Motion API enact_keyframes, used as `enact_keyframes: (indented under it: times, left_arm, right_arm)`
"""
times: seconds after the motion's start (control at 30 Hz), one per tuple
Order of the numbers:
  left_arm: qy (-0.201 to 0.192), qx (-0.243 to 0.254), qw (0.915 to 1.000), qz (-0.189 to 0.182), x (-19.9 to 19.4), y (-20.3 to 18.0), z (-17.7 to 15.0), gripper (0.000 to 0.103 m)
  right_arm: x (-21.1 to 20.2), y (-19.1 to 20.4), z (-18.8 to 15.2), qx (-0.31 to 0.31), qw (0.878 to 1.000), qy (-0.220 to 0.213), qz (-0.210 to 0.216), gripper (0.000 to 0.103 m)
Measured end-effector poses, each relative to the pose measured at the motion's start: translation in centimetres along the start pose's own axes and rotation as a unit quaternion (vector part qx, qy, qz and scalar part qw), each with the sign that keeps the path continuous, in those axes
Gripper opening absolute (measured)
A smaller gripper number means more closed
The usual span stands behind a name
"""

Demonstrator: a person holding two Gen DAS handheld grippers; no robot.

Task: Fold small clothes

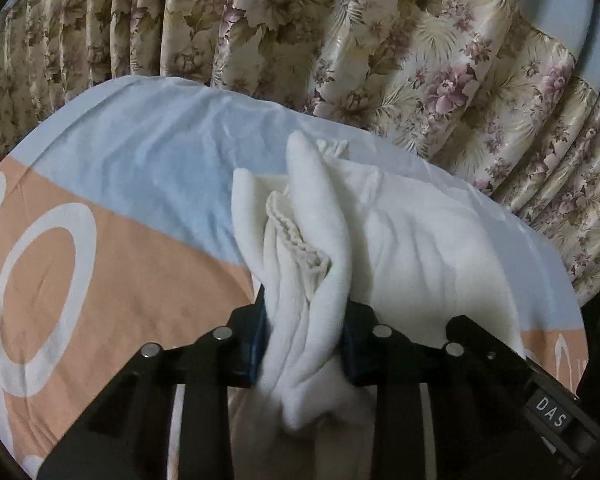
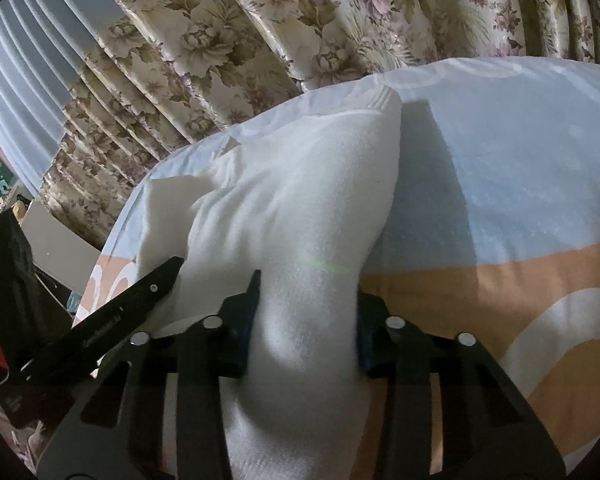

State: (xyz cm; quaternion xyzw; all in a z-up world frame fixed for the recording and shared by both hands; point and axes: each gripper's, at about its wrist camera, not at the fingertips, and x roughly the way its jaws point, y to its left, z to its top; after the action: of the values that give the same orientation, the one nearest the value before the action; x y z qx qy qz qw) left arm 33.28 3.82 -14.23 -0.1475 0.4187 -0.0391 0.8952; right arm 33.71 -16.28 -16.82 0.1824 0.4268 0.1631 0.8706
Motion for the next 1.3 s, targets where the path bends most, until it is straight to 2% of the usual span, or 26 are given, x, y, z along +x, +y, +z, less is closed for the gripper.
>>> enact_keyframes:
  times: [0.23,0.53,0.67,0.97,1.13,1.17,1.23,1.27,1.3]
  left_arm:
    - [-0.008,0.004,0.9998,-0.016,-1.4,-1.2,0.3,0.028]
    - [-0.008,0.033,0.9987,-0.038,-3.0,-7.9,-1.2,0.028]
    - [-0.006,0.057,0.9972,-0.049,-3.5,-13.0,-2.1,0.028]
    - [0.006,0.09,0.9944,-0.055,-2.6,-22.8,-6.0,0.028]
    - [0.041,0.085,0.9946,-0.043,0.1,-25.1,-8.8,0.029]
    - [0.037,0.087,0.9949,-0.035,0.5,-25.2,-9.3,0.031]
    - [0.024,0.083,0.9958,-0.028,0.4,-24.6,-9.6,0.047]
    - [0.024,0.076,0.9966,-0.018,0.5,-24.0,-9.7,0.072]
    - [0.025,0.064,0.9976,-0.009,0.6,-23.1,-9.7,0.091]
  right_arm:
    - [-1.3,1.2,0.5,-0.039,0.999,-0.025,-0.008,0.034]
    - [-7.1,0.0,1.2,-0.078,0.994,-0.058,-0.042,0.034]
    - [-10.5,-2.0,1.3,-0.089,0.991,-0.071,-0.068,0.034]
    - [-17.9,-9.7,0.4,-0.091,0.984,-0.096,-0.117,0.034]
    - [-18.7,-14.6,-0.7,-0.088,0.984,-0.081,-0.133,0.034]
    - [-18.3,-15.9,-1.0,-0.083,0.985,-0.069,-0.136,0.034]
    - [-17.5,-17.7,-1.7,-0.072,0.987,-0.048,-0.136,0.036]
    - [-17.1,-18.5,-2.0,-0.066,0.988,-0.037,-0.134,0.038]
    - [-16.9,-19.4,-2.4,-0.057,0.989,-0.04,-0.131,0.042]
